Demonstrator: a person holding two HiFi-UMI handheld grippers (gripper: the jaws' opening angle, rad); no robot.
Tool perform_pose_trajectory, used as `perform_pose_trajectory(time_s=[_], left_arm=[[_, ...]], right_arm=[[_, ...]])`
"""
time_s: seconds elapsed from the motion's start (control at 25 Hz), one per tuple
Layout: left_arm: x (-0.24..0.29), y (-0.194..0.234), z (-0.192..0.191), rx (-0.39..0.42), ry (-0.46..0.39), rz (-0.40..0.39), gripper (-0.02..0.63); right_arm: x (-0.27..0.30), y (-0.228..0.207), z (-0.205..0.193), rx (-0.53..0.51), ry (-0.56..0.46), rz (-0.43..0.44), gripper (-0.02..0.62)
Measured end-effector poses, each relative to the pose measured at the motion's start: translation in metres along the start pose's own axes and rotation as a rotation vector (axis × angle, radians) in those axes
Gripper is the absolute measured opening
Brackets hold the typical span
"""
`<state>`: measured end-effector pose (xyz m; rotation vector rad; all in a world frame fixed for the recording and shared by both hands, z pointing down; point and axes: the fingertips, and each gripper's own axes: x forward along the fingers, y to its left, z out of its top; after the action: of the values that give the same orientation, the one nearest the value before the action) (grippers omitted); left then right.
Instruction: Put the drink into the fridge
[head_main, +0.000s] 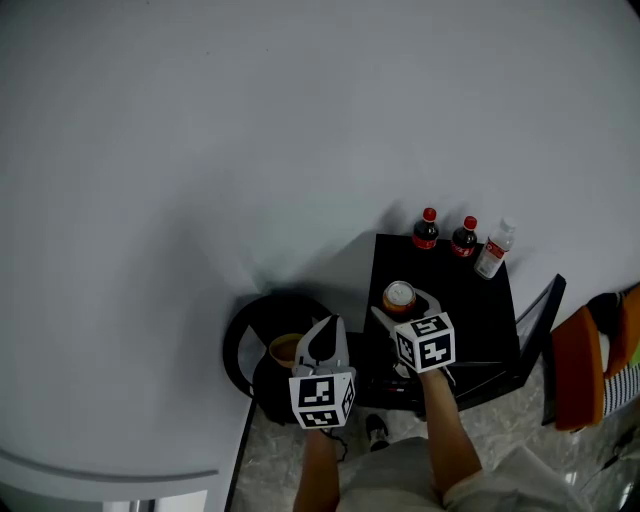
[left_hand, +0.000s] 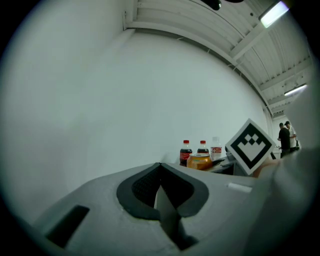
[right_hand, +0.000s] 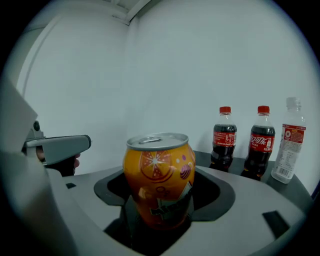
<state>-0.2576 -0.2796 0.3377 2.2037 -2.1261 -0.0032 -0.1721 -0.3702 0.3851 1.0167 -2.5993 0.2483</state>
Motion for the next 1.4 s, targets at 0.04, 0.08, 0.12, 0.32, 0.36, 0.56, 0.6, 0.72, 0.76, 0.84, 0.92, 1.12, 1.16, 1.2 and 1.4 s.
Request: perform_pose_trajectory(time_s=[0.04, 0.08, 0.12, 0.32, 0.36, 0.56, 0.6, 0.72, 0.76, 0.84, 0.92, 1.12, 1.16, 1.2, 1.4], left_arm=[[-0.002, 0.003, -0.001, -0.004, 0.002, 0.007, 0.009], [-0.004, 0.005, -0.002, -0.009, 0.003, 0.013, 0.009], [-0.007, 0.007, -0.003, -0.013, 0.005, 0.016, 0.009], [-0.031, 0.004, -0.013, -0.023, 0.023, 0.004, 0.009], [-0.035, 0.001, -0.013, -0.022, 0.025, -0.002, 0.009], [-0.072, -0.022, -0.017, -0.006, 0.022, -0.055, 0.009], [-0.081, -0.028, -0.019, -0.006, 0.024, -0.069, 0.009], [-0.109, -0.047, -0.03, -0.018, 0.03, -0.106, 0.009], [-0.118, -0.053, -0.035, -0.027, 0.033, -0.118, 0.009], [-0.138, -0.066, -0.05, -0.043, 0.05, -0.142, 0.009], [-0.153, -0.082, -0.066, -0.045, 0.072, -0.175, 0.009], [-0.182, -0.126, -0.1, 0.006, 0.125, -0.286, 0.008], [-0.185, -0.132, -0.107, 0.019, 0.134, -0.305, 0.009], [-0.187, -0.137, -0.114, 0.029, 0.146, -0.322, 0.009], [-0.185, -0.166, -0.151, 0.052, 0.189, -0.383, 0.009]], right_arm=[[-0.001, 0.0, 0.001, -0.005, -0.014, -0.005, 0.328], [-0.003, 0.001, 0.003, -0.009, -0.031, -0.012, 0.328], [-0.006, 0.001, 0.005, -0.012, -0.05, -0.02, 0.328], [-0.034, 0.014, 0.017, -0.021, -0.141, -0.052, 0.328], [-0.04, 0.017, 0.019, -0.023, -0.153, -0.055, 0.328], [-0.083, 0.038, 0.006, -0.021, -0.179, -0.074, 0.328], [-0.093, 0.043, 0.0, -0.011, -0.181, -0.072, 0.328], [-0.126, 0.057, -0.015, 0.041, -0.198, -0.057, 0.328], [-0.137, 0.062, -0.021, 0.047, -0.198, -0.058, 0.328], [-0.159, 0.071, -0.039, 0.04, -0.182, -0.078, 0.328], [-0.178, 0.074, -0.06, 0.044, -0.167, -0.107, 0.328], [-0.2, 0.05, -0.108, 0.062, -0.134, -0.19, 0.328], [-0.201, 0.042, -0.115, 0.062, -0.129, -0.206, 0.328], [-0.202, 0.036, -0.122, 0.062, -0.122, -0.221, 0.328], [-0.2, 0.01, -0.169, 0.069, -0.104, -0.289, 0.328]])
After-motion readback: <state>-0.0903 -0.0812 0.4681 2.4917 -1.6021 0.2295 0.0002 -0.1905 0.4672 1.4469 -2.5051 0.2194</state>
